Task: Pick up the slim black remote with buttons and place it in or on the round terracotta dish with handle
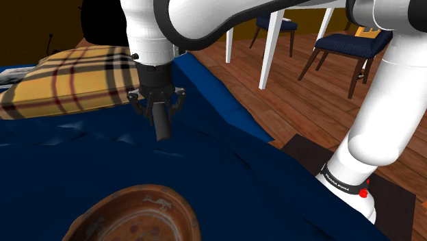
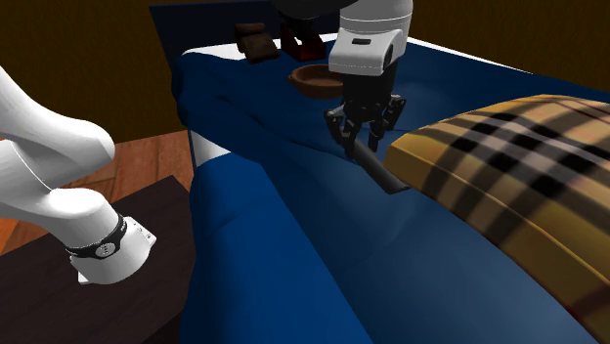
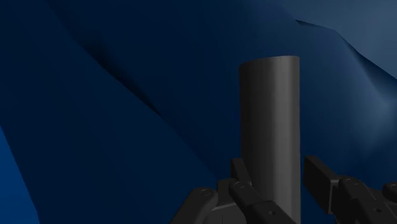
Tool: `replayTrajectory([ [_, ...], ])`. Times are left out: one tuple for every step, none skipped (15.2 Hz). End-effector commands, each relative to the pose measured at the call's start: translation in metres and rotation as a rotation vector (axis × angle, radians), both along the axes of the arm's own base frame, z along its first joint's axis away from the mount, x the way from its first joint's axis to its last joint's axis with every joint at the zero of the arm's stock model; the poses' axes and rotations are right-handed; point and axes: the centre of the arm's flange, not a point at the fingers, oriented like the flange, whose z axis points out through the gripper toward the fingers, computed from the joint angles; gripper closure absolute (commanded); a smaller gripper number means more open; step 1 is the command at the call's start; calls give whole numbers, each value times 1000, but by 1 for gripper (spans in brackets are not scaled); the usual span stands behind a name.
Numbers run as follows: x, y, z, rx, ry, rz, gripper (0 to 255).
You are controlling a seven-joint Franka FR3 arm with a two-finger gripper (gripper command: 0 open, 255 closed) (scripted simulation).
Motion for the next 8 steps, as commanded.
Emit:
replayTrajectory([
  [0,1,-2,2,1,1,255],
  [0,0,-1,2,1,1,255],
  [0,0,-2,2,1,1,255],
  [0,1,-2,2,1,1,255],
  [0,0,-1,2,1,1,255],
  [0,1,-2,2,1,1,255],
  [0,1,4,2,1,1,255],
  [0,1,9,2,1,1,255],
])
